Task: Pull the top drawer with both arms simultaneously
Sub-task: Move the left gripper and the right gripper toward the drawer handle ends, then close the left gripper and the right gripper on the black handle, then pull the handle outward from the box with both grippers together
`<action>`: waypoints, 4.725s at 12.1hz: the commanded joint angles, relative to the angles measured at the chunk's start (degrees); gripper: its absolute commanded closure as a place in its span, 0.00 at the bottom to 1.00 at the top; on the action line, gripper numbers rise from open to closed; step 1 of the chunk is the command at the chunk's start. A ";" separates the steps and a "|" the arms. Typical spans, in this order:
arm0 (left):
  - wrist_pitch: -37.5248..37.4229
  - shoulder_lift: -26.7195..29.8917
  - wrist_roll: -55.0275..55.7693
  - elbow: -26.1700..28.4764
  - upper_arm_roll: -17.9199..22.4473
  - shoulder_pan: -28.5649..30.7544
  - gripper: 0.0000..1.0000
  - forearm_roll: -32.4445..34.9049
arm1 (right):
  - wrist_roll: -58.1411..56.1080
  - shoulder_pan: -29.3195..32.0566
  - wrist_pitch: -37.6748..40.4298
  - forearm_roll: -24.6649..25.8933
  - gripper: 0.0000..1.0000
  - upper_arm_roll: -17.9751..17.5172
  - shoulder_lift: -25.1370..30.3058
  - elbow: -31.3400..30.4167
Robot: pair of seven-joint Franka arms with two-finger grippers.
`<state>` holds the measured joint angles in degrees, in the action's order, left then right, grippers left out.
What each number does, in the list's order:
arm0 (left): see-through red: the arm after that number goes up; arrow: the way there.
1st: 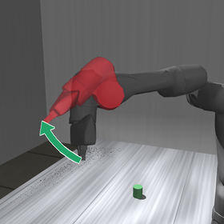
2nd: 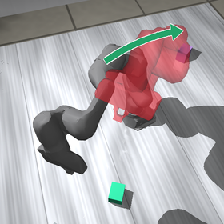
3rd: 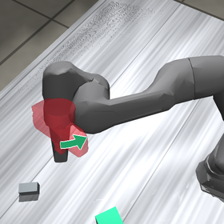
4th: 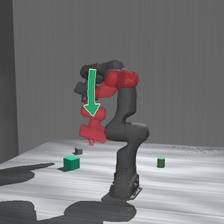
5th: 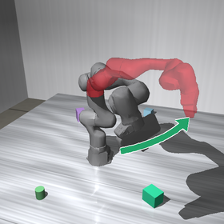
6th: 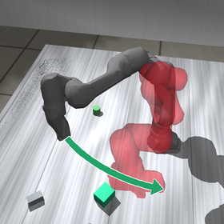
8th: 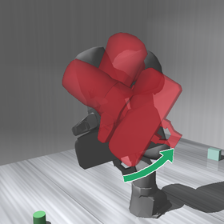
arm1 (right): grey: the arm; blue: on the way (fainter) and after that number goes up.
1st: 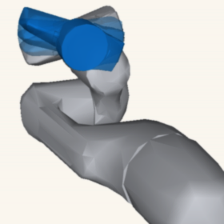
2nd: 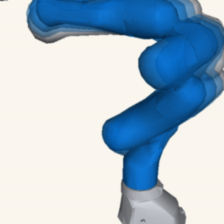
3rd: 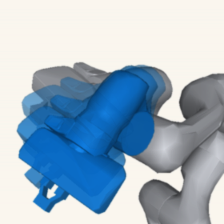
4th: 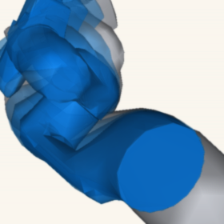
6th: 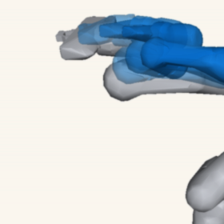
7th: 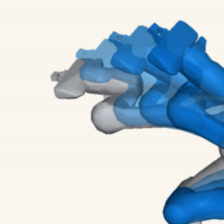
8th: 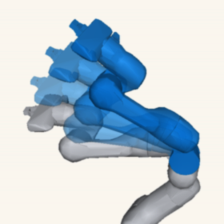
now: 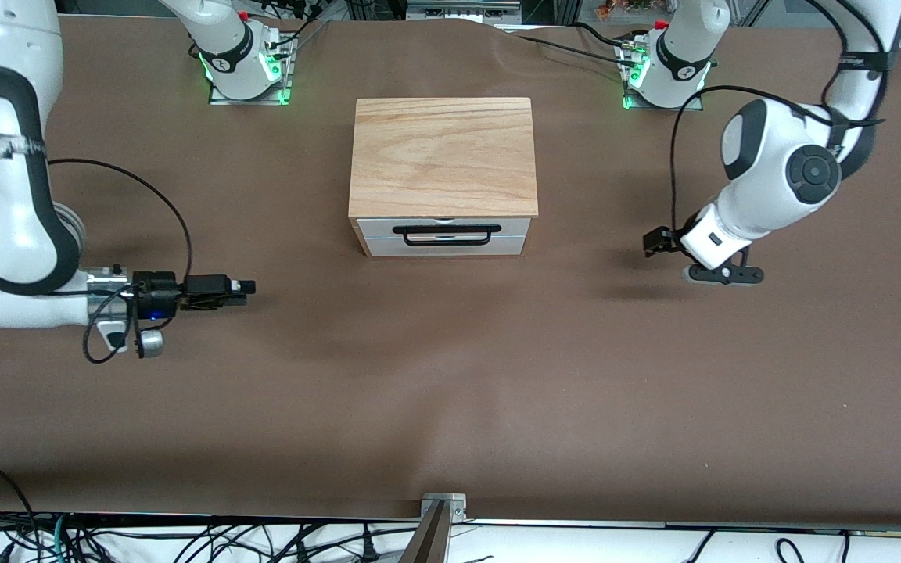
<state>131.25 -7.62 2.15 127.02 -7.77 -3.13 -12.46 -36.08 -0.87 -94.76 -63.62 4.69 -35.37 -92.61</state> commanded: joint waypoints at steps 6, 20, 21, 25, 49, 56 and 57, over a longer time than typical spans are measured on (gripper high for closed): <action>1.21 -5.11 -38.91 3.49 -4.62 0.40 0.00 -51.55 | -15.59 -8.35 -2.88 -24.50 0.00 -0.29 -1.55 -10.12; -25.87 -27.52 -63.85 -10.92 -5.41 -0.21 0.04 -81.13 | -35.99 -25.94 -5.52 -47.12 0.00 -0.29 -1.37 -23.83; -25.87 -28.14 -63.76 -12.05 -5.41 -1.26 0.08 -82.01 | -36.34 -25.85 -4.82 -46.86 0.00 -0.29 -1.29 -24.36; -25.87 -28.85 -63.85 -11.89 -7.43 -2.15 0.18 -86.40 | -36.61 -25.85 -4.29 -44.84 0.03 -0.29 -1.11 -24.46; -25.69 -29.12 -67.19 -7.40 -9.46 -3.03 1.00 -86.50 | -34.76 -23.57 -2.44 -38.94 0.54 0.06 -1.81 -20.59; -25.69 -28.85 -64.39 -9.42 -9.20 -2.41 1.00 -86.59 | -34.76 -23.57 -2.53 -39.12 0.79 0.06 -1.81 -20.59; -25.43 -28.94 -62.46 -10.04 -9.19 -2.50 1.00 -86.59 | -34.76 -23.57 -2.53 -39.21 0.80 0.06 -1.81 -20.50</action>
<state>105.81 -37.75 -62.53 116.61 -16.11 -5.76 -98.34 -71.17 -24.35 -96.84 -103.03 4.99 -37.77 -112.92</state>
